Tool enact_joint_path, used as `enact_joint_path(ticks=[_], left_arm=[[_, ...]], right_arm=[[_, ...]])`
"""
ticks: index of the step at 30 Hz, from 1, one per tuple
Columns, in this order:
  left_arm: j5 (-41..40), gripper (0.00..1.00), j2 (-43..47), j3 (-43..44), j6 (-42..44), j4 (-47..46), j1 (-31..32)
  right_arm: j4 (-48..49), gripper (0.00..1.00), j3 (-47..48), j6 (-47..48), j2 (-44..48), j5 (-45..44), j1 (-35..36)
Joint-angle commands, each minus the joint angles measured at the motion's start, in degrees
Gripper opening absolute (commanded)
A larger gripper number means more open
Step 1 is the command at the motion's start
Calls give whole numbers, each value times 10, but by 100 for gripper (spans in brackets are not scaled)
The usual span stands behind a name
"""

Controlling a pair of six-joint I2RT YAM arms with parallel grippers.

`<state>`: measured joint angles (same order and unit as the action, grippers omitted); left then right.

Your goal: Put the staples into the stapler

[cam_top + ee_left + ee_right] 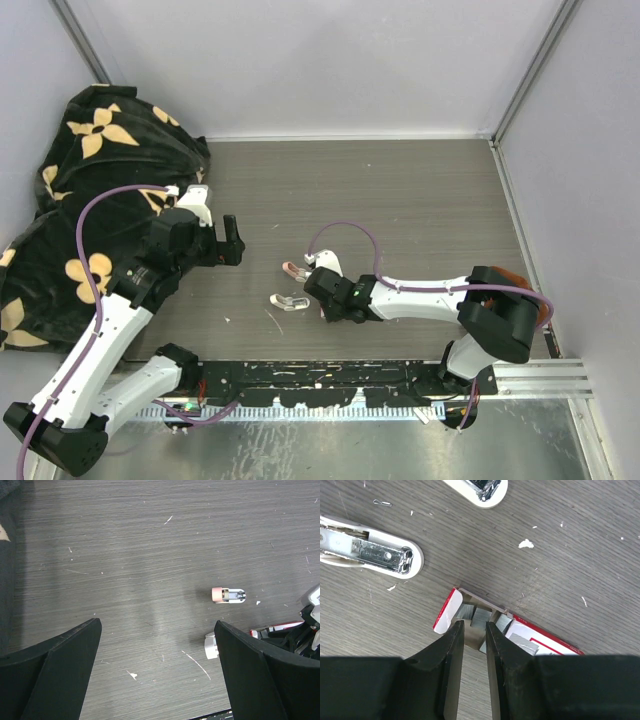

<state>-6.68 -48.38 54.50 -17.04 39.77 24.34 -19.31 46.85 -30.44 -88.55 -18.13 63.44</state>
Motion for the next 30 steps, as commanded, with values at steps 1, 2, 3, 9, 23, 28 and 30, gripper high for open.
enact_joint_path(ticks=[1,2,3,9,23,28,30], left_arm=[[-5,98,3,0,5,-12,-3],[-5,98,3,1,5,-12,-3],[-6,98,3,0,5,-12,-3],[-6,98,5,0,5,-12,-3],[-7,98,7,0,6,-12,-2],[-6,98,7,0,6,-12,-3],[-5,98,7,-1,6,-11,-3]], right_arm=[[6,30,19,17,3,-10,9],[5,30,19,17,1,-12,10],[4,29,19,17,-1,-13,10],[-5,29,25,6,-13,-35,12],[-26,19,31,-11,24,-55,13],[-35,18,35,2,53,-43,12],[-38,18,35,7,60,-42,12]])
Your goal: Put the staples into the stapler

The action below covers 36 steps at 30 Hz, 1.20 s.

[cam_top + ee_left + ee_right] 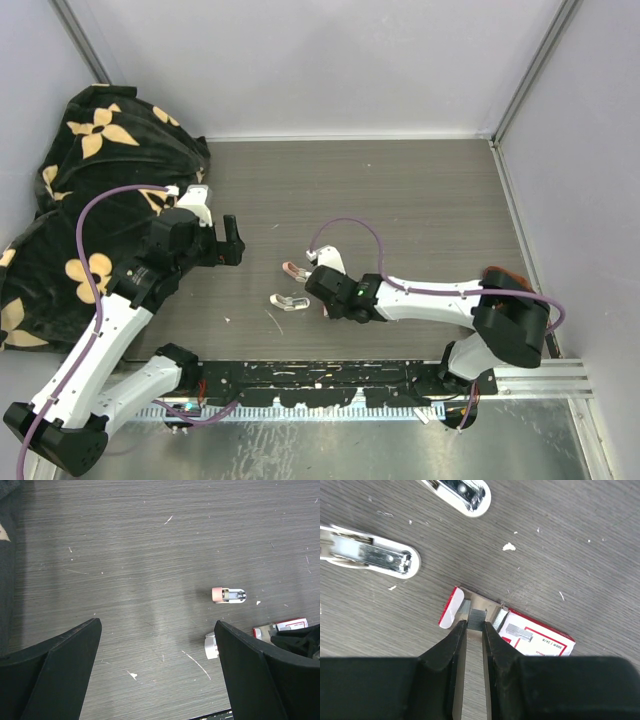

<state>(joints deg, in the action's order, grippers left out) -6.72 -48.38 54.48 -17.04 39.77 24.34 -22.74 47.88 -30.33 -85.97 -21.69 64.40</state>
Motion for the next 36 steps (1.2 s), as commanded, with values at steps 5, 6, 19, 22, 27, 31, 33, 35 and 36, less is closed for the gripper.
enact_joint_path(ticks=[5,6,19,22,27,31,33,35,36], left_arm=[[-5,98,7,0,6,-12,-3],[-5,98,5,-1,6,-12,-3],[-3,98,-2,0,5,-12,-3],[-3,98,-3,-1,5,-12,-3],[-1,98,-5,0,5,-11,-3],[-2,98,-4,0,5,-11,-3],[-1,98,-5,1,5,-11,-3],[-2,98,-4,0,6,-11,-3],[-1,98,-5,0,6,-11,-3]], right_arm=[[-14,17,19,21,41,-4,3],[-17,17,16,26,43,-4,2],[-26,17,-31,73,76,46,-24],[-21,17,-37,70,72,36,-31],[-16,17,-48,69,75,42,-50],[-8,18,-57,77,78,53,-59],[-7,18,-60,80,74,52,-62],[-5,18,-61,83,68,51,-64],[-3,19,-62,84,65,52,-65]])
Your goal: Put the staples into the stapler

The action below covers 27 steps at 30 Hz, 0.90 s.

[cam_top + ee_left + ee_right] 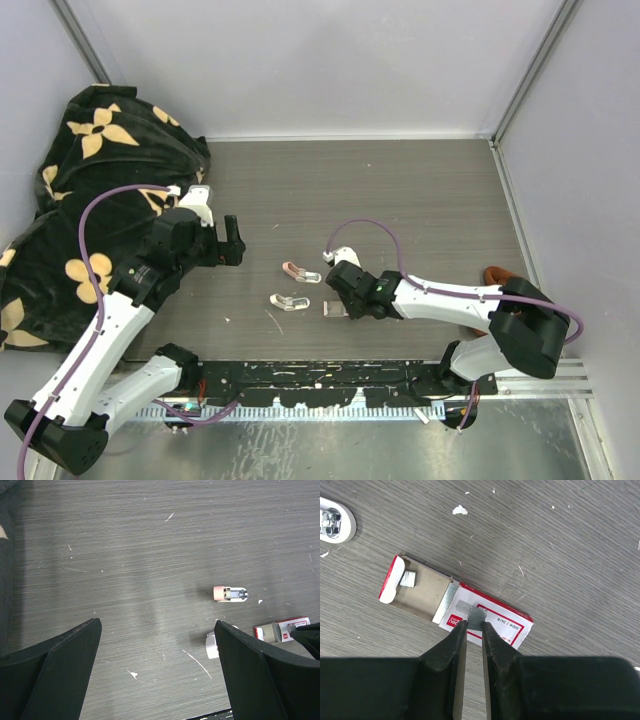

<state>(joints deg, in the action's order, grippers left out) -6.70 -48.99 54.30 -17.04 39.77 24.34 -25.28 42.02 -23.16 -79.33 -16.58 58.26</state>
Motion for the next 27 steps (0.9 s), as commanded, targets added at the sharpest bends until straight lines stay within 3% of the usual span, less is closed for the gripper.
enact_joint_path(ticks=[1,12,27], left_arm=[[-2,98,2,2,6,-11,-3],[-1,98,1,2,6,-10,-3],[2,98,1,2,5,-10,-2]], right_arm=[[24,19,-4,13,-4,1,-4],[20,45,-3,-15,4,-8,-4],[21,36,-14,-102,25,-31,-4]])
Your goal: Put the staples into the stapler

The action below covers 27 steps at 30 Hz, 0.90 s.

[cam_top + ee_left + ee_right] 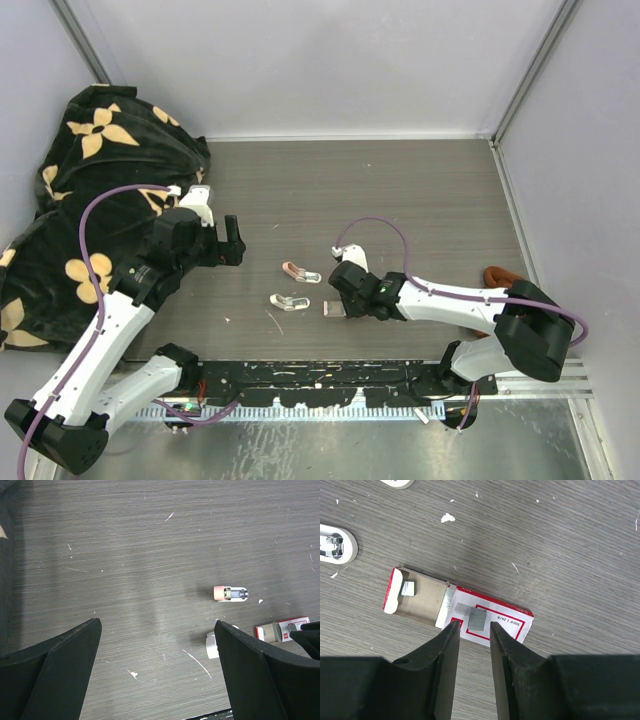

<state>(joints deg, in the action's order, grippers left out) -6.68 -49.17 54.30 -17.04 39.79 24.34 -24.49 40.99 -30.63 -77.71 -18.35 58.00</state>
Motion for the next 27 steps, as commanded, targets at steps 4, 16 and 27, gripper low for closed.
enact_joint_path(ticks=[4,16,27], left_arm=[[3,98,2,2,5,-11,-2],[2,98,3,1,5,-10,-3],[2,98,4,1,5,-10,-3]], right_arm=[[14,36,-5,-34,-1,-14,-2],[24,31,-16,-42,-5,-13,-1],[41,29,-24,-45,-9,-19,-1]])
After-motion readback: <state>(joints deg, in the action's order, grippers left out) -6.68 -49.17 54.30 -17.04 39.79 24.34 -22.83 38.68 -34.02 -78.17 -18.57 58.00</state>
